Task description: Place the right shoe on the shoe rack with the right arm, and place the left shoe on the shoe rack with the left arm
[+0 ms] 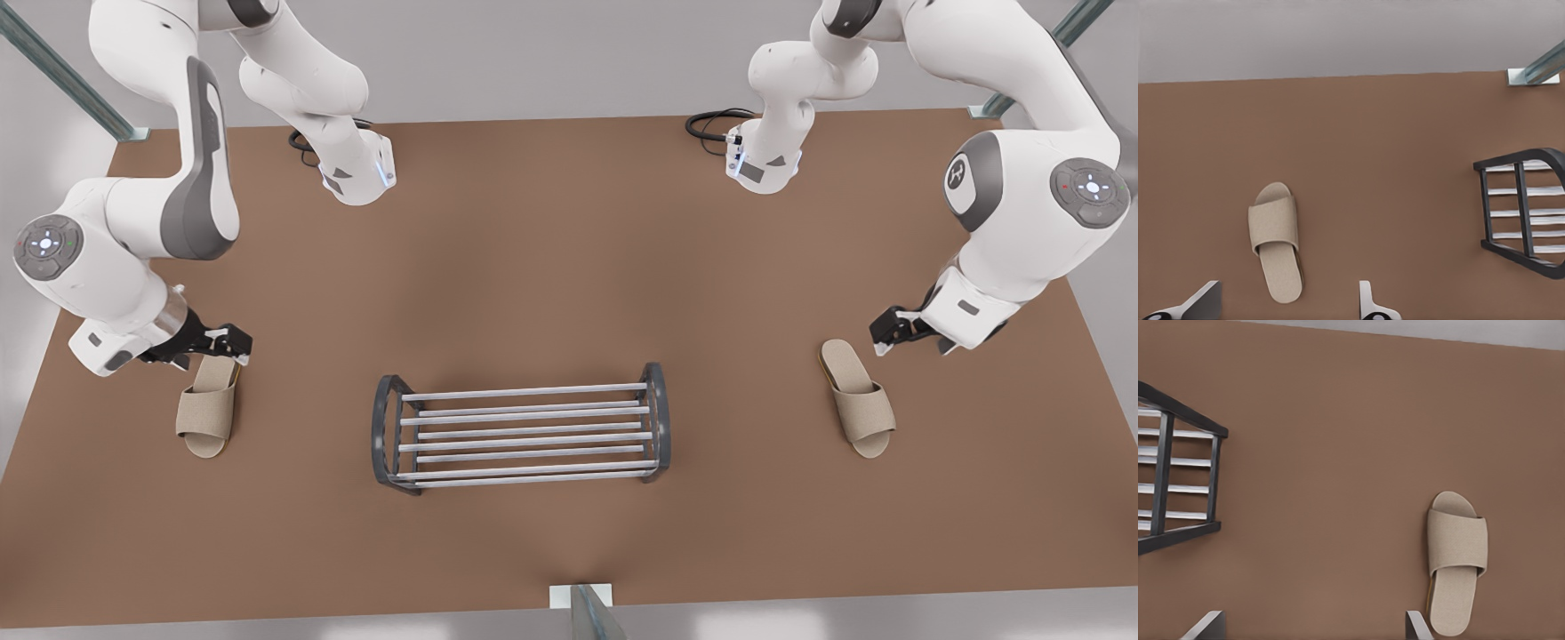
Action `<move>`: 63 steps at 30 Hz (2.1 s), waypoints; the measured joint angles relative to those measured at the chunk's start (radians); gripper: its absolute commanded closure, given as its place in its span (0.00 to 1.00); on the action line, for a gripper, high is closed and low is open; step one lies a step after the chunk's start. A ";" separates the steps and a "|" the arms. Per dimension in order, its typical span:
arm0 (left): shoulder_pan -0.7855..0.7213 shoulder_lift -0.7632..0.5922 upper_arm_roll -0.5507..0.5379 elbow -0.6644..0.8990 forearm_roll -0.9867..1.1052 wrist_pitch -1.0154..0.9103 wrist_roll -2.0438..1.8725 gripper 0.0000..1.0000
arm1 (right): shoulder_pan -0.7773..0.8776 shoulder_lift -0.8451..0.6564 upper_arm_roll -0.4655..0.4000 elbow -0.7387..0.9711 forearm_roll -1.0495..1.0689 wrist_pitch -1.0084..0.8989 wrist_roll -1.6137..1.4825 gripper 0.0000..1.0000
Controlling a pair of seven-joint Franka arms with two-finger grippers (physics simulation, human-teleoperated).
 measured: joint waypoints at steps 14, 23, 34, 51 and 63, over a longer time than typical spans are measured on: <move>-0.002 -0.162 0.006 -0.608 0.246 0.275 0.011 0.00 | -0.038 -0.045 -0.021 -0.499 -0.467 0.509 -0.088 0.00; 0.012 -0.128 0.110 -0.887 1.673 0.872 -0.265 0.00 | -0.081 0.105 -0.078 -0.520 -2.024 0.845 0.204 0.00; 0.006 -0.032 0.138 -0.961 2.154 1.084 -1.003 0.00 | -0.148 0.183 -0.116 -0.582 -2.702 0.837 0.721 0.00; 0.008 0.130 0.184 -0.905 2.714 0.991 -1.620 0.00 | -0.183 0.173 -0.136 -0.627 -2.843 0.839 1.101 0.00; 0.008 0.203 0.195 -0.858 2.731 0.953 -1.811 0.00 | -0.187 0.235 -0.177 -0.639 -2.843 0.764 1.198 0.00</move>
